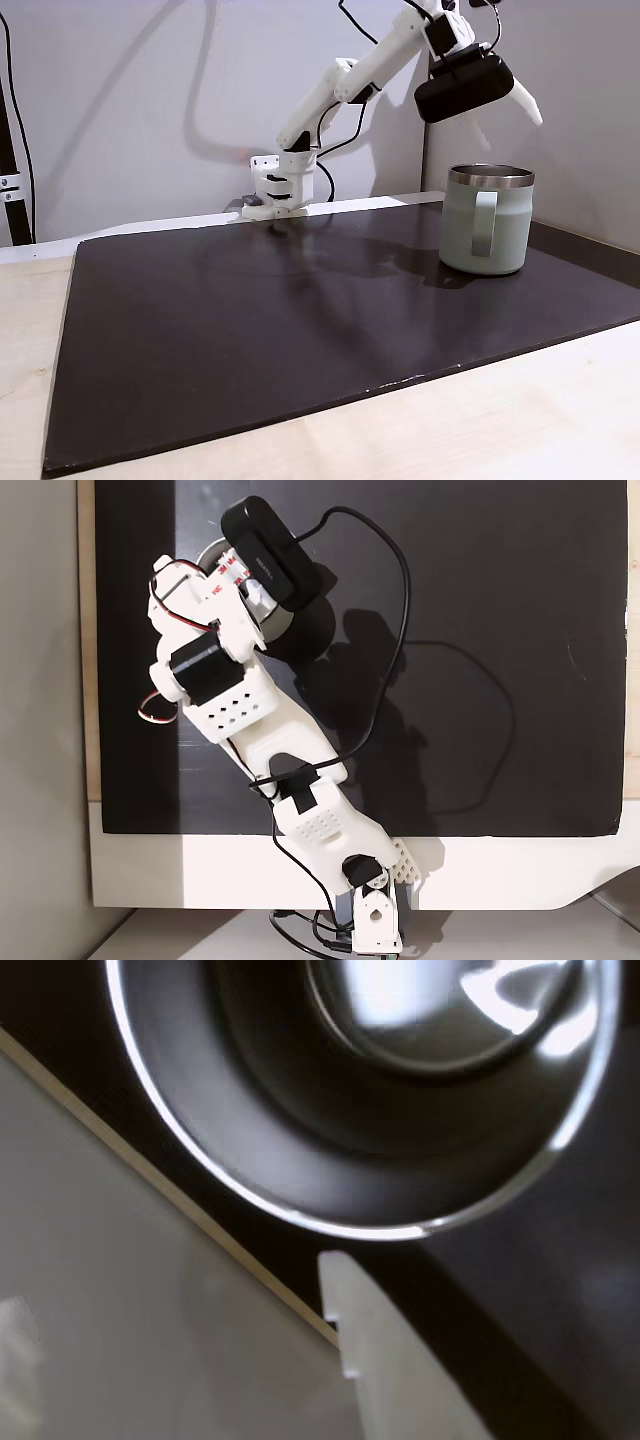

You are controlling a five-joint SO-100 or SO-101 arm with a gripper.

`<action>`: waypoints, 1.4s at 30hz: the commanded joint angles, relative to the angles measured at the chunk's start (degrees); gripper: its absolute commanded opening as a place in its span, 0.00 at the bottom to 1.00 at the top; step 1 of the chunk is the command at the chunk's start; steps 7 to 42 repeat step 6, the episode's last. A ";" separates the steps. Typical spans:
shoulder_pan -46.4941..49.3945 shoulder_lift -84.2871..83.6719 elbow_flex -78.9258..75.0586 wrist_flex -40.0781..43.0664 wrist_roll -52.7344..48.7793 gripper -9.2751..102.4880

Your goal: Grasp a gauze and put it in the cup.

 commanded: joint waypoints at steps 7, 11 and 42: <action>1.58 3.78 0.53 0.35 0.00 0.37; 1.58 3.78 0.53 0.35 0.00 0.37; 1.58 3.78 0.53 0.35 0.00 0.37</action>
